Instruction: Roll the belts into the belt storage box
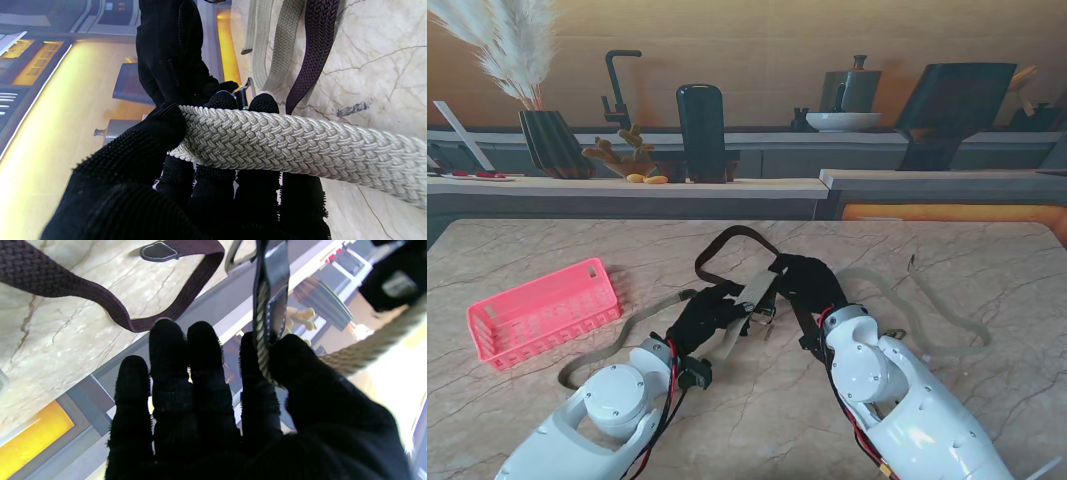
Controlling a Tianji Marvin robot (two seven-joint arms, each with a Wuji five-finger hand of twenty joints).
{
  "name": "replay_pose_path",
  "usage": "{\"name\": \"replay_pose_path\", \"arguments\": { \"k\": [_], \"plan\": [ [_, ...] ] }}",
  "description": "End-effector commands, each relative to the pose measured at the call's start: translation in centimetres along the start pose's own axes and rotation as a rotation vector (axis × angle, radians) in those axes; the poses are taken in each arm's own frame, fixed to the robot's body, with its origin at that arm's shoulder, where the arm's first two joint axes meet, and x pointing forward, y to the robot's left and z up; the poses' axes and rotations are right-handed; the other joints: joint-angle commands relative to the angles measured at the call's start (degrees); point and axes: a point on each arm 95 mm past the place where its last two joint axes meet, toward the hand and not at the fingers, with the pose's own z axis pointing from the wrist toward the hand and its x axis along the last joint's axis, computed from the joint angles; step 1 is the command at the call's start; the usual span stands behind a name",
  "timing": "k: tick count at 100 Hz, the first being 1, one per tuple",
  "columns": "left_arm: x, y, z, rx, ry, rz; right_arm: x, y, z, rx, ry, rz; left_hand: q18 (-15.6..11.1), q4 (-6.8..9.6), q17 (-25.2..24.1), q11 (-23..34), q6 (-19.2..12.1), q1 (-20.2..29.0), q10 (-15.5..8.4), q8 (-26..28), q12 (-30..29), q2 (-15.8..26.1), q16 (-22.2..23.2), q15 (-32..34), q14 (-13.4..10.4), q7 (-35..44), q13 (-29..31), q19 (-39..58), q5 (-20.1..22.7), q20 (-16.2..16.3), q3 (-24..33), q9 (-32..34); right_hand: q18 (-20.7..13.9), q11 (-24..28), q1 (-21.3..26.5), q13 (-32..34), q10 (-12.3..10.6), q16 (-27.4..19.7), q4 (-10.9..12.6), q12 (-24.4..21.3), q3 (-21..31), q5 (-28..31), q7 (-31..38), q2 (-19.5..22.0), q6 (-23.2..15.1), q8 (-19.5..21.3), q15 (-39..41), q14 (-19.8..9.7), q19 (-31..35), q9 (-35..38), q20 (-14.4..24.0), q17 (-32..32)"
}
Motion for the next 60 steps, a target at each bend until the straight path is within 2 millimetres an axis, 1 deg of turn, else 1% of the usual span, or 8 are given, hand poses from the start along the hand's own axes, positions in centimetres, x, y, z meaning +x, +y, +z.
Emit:
{"name": "replay_pose_path", "arguments": {
  "k": [1,12,17,22,32,37,49,60],
  "plan": [
    [-0.1,0.4,-0.1,-0.008,-0.005,-0.011,0.8,0.1,-0.2,-0.012,0.005,0.052,1.1,0.59,-1.41,-1.88,-3.55,-1.9,-1.77,-1.66,0.56,-1.62,-0.91,-1.42,0.59,-1.27,-1.51,-0.62,0.53,0.35,3.11,-1.26,-0.25,1.17,3.66,1.53,0.96,0.69,-1.86,0.97,2.8,1.28,3.12,0.58,-3.62,0.86,1.82,-1.12,1.92,1.46,1.24,0.31],
    [-0.2,0.4,0.0,-0.016,-0.011,0.004,1.1,0.4,-0.4,-0.043,0.015,0.108,1.35,-1.26,-3.08,-4.0,-3.03,-4.46,-1.42,-2.21,0.08,-3.37,-1.51,-3.48,0.91,-3.48,-3.67,-2.15,-0.72,-0.07,0.79,-3.97,-0.67,0.79,3.54,1.1,-0.04,0.55,-2.2,0.74,2.27,0.61,2.96,1.27,-4.65,0.95,1.39,-1.95,1.75,1.14,1.2,0.11],
    [-0.3,0.3,0.0,-0.024,-0.015,0.008,1.2,0.5,-0.5,-0.059,0.028,0.118,1.61,-1.23,-4.13,-4.7,-2.67,-4.92,-1.08,-1.63,-1.25,-3.35,-1.58,-4.84,1.21,-5.45,-5.04,-3.08,-1.22,0.04,-1.66,-5.88,-0.86,0.57,3.46,0.97,-0.61,0.42,-2.21,0.59,1.86,0.2,2.98,1.63,-5.19,1.02,1.08,-2.47,1.53,0.99,1.13,-0.08],
    [-0.4,0.3,0.0,-0.028,-0.02,0.013,1.3,0.6,-0.5,-0.074,0.043,0.122,1.99,-1.33,-5.11,-5.09,-1.92,-7.5,-0.75,-0.9,-5.97,-2.76,-1.6,-6.19,1.64,-8.44,-6.31,-3.88,-1.09,0.41,-1.82,-7.9,-0.98,0.32,3.37,0.87,-1.22,0.26,-2.17,0.41,1.32,-0.19,3.08,2.04,-5.95,1.09,0.7,-3.14,1.26,0.91,1.04,-0.23],
    [-0.5,0.1,0.1,-0.035,-0.036,0.05,1.6,0.6,-0.7,-0.098,0.077,0.126,2.6,0.53,-7.33,-8.3,0.18,-14.37,0.04,-1.16,-9.5,0.66,-2.08,-8.92,2.56,-14.12,-9.29,-5.55,-1.9,0.51,-1.92,-11.74,-1.26,-0.35,3.71,0.82,-2.41,-0.16,-1.56,-0.21,-0.9,-0.94,3.66,2.93,-7.53,0.9,-0.36,-4.19,0.56,0.84,0.86,-0.42],
    [-0.6,-0.1,0.1,-0.038,-0.047,0.085,1.7,0.7,-0.8,-0.108,0.097,0.129,2.7,0.52,-8.04,-9.91,0.69,-16.3,0.09,-1.76,-10.26,0.85,-2.37,-10.02,2.75,-15.95,-10.43,-6.18,-3.19,0.45,-3.37,-13.56,-1.44,-0.52,3.56,0.5,-3.12,-0.23,-1.5,-0.35,-1.46,-1.29,3.73,3.27,-8.46,0.88,-0.63,-4.71,0.29,0.68,0.79,-0.62],
    [-0.9,-0.6,0.3,-0.031,-0.077,0.139,2.1,0.8,-1.0,-0.134,0.148,0.134,2.88,0.6,-9.62,-13.62,3.25,-17.86,1.06,-3.45,-12.22,1.17,-3.03,-12.59,3.35,-20.59,-12.96,-7.9,-6.12,0.24,-7.53,-17.23,-1.81,-1.3,3.57,-0.23,-4.62,-0.58,-1.26,-0.77,-2.94,-2.15,4.09,4.12,-10.36,1.06,-1.76,-5.99,-0.7,0.51,0.53,-1.06],
    [-1.0,-0.9,0.4,-0.017,-0.097,0.141,2.3,0.9,-1.2,-0.148,0.186,0.13,2.92,1.0,-11.09,-19.29,5.22,-17.69,2.09,-9.84,-16.59,1.8,-4.94,-16.92,3.68,-29.52,-16.63,-10.04,-8.55,-0.08,-11.94,-21.9,-1.99,-1.55,3.59,-0.41,-5.25,-0.64,-1.12,-0.85,-3.61,-2.53,4.32,4.55,-11.37,1.17,-2.11,-6.57,-1.1,0.28,0.48,-1.24]
  ]
}}
